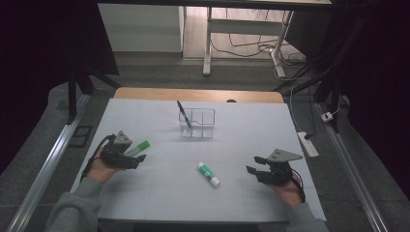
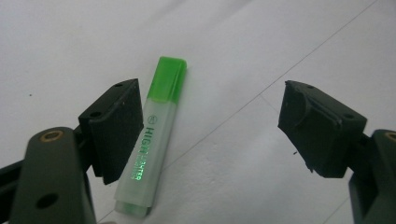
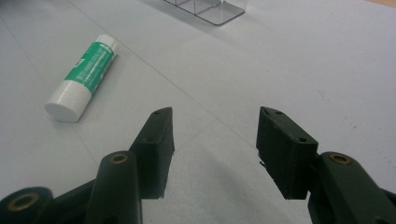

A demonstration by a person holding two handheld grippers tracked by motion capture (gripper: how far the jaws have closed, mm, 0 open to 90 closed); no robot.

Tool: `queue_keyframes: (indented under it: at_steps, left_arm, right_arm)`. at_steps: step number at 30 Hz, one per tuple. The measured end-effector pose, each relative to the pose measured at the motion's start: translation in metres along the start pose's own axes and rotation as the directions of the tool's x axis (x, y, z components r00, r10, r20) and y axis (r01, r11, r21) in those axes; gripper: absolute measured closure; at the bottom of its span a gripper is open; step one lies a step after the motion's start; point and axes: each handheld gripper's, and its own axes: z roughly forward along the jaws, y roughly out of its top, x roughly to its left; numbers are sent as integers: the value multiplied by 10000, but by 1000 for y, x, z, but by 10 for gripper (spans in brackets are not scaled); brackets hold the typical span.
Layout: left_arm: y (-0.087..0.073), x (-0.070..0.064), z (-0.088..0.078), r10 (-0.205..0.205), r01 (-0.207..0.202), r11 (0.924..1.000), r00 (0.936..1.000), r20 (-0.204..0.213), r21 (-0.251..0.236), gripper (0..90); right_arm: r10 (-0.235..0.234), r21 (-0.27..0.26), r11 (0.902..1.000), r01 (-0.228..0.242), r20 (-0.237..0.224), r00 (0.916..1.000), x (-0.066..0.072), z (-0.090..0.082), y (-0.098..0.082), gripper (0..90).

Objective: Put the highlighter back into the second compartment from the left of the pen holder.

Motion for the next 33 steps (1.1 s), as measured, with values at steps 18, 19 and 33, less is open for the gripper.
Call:
queue_keyframes:
  at_steps: [18,19,33]
  left_arm:
    - [4,23,5,282,-268,9922,9996,-98,1218,238]
    - [4,24,6,249,-230,9918,9996,-134,1254,238]
    - [22,30,26,639,-628,9820,9980,-8,1780,239]
  right_arm:
    - [-48,150,9999,48,-5,10000,0,2,-1,454]
    - [-51,157,9999,51,-13,10000,0,2,-1,454]
    - [-78,316,9995,79,-36,10000,0,3,-1,450]
